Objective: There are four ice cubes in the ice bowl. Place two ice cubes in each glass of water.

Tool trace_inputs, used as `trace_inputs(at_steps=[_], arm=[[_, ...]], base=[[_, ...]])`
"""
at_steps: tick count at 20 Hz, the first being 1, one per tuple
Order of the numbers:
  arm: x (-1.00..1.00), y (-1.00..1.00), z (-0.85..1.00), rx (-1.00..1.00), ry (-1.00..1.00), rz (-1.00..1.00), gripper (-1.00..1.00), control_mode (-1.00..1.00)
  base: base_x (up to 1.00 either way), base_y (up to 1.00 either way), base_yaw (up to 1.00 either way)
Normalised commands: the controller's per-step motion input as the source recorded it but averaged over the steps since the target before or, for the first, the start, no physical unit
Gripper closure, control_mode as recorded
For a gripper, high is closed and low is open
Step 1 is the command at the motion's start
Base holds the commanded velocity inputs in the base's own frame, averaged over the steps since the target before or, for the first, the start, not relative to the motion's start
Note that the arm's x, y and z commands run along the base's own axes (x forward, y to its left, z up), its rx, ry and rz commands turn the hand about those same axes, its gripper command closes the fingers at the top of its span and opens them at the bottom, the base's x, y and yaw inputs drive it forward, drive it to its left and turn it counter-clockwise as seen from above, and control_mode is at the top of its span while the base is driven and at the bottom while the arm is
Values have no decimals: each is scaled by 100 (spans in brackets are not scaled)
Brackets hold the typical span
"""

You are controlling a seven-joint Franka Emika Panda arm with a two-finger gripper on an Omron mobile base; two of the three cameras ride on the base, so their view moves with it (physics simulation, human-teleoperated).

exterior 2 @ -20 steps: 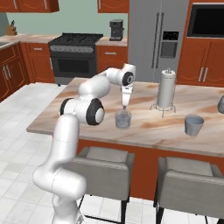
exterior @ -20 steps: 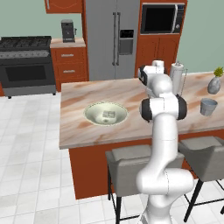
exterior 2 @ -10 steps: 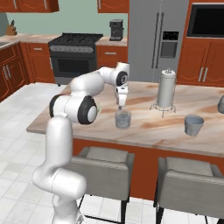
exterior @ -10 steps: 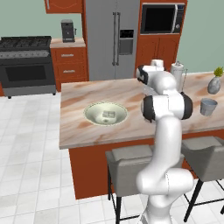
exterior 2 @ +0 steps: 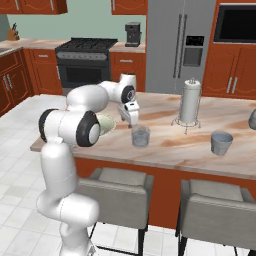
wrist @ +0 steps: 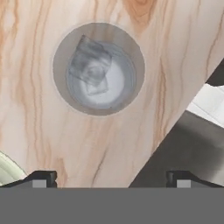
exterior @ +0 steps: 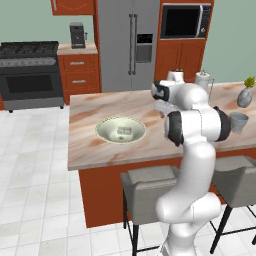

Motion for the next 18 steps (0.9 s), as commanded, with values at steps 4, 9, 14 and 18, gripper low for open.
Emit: trace_inputs(at_steps=[4,9,14,18], arm=[[-32,20,20,0,-15,35,-100,-100],[-9,25,17,0,-10,33,-100,-100],[12,30,14,1,0,27,-100,-100],[5,23,12,1,0,21,-100,-100]], base=[[0,0,0],[0,0,0],[0,0,0],[0,0,0]])
